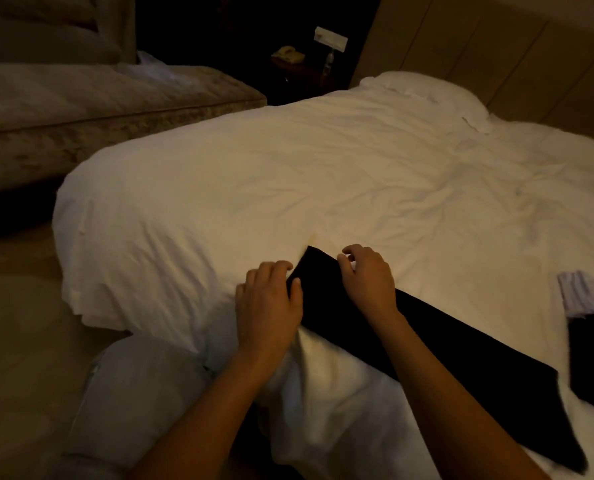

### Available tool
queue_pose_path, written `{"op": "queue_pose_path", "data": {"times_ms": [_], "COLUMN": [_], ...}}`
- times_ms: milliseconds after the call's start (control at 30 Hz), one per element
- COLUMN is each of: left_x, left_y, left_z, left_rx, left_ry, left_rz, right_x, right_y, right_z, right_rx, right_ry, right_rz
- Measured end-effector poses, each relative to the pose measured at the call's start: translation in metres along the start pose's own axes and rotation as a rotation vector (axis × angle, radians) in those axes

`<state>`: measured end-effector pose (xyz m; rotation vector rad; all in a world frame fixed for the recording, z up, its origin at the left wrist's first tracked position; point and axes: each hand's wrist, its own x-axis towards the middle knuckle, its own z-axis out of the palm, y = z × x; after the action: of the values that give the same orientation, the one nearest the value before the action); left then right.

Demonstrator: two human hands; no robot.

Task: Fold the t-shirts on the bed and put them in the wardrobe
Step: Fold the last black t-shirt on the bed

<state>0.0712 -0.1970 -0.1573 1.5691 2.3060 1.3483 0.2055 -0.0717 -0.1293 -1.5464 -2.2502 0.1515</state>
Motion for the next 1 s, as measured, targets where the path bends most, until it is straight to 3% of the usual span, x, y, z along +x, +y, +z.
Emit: {"op": "queue_pose_path", "data": {"times_ms": [100,300,400,633,900,1000], "left_x": [0.003,-0.022,-0.036,-0.055,-0.063,-0.065], "left_y": [0.027,0.083,0.110,0.148,0.159,0.158], "left_z": [0.006,0.045,0.067,0.110,0.135,0.139], "left_rx": [0.011,-0.031,0.041,0.168,0.187,0.158], "left_ry": [-0.055,-0.375,-0.535,-0.571,-0.537,-0.531], "left_rz": [0.165,0.436,0.480,0.471,0.343,0.329], "right_x": [-0.030,-0.104,-0.135,-0.179,-0.183,-0.173], "right_y": [0.032,0.108,0.140,0.195,0.216,0.226], "right_z": [-0.020,-0.054,-0.065,-0.090,-0.120,-0.134], "right_rx": [-0.046,-0.101,-0.143,-0.148,0.291,0.665], "right_ry": [0.074,0.150,0.155,0.184,0.170,0.130], "right_rz": [0.086,0.251,0.340,0.506,0.822,0.948]}}
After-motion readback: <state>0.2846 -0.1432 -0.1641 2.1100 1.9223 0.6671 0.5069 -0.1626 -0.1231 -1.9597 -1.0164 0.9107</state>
